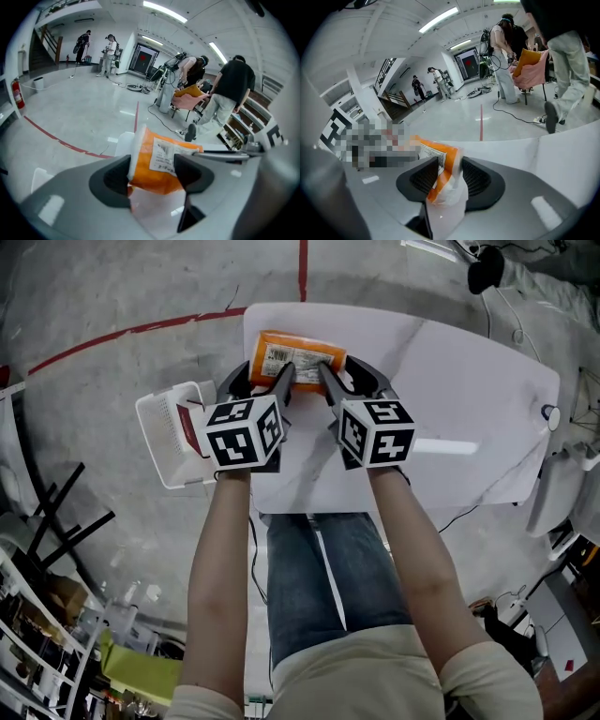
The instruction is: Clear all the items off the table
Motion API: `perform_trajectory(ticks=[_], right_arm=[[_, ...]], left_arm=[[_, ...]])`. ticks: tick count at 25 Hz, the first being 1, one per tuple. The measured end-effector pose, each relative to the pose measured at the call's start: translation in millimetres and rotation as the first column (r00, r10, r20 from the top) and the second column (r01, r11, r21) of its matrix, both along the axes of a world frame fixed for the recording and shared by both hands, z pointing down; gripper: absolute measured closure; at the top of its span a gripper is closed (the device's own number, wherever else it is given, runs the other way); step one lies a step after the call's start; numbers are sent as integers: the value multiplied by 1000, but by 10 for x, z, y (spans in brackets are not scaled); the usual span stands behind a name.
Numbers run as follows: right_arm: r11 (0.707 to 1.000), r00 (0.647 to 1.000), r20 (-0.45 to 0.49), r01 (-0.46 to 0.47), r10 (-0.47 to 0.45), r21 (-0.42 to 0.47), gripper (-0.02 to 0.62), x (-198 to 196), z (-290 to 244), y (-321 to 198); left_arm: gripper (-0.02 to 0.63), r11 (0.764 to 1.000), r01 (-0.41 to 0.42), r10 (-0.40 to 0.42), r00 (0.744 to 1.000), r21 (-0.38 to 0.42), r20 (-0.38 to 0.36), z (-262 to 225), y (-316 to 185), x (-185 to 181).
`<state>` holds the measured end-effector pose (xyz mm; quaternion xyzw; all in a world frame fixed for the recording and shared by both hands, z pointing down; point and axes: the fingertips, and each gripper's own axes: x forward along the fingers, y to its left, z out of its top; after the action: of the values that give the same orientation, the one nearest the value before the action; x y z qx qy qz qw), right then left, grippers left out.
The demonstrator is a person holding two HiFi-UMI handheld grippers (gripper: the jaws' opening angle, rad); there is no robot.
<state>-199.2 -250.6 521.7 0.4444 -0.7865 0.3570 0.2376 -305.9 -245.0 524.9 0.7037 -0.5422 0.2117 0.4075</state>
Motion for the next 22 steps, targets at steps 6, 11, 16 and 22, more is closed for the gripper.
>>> perform_trajectory(ticks=[6,11,16,22], right_arm=[[998,998,8,54,-54,19,437,-330,-125,150],[994,994,16,105,-106,36,439,-661,-223,325],[987,987,24,155,-157,46,440,-1018,-274,512],[977,978,26,207,-209,51,442,-1392,-327,752]], left_arm=[[319,998,60,-60,998,20,3,-126,216,-329],[319,993,114,-114,993,33,0,-218,449,-655],[319,985,165,-165,986,42,6,-277,692,-1003],[319,975,216,-216,976,46,8,-328,985,-1368]])
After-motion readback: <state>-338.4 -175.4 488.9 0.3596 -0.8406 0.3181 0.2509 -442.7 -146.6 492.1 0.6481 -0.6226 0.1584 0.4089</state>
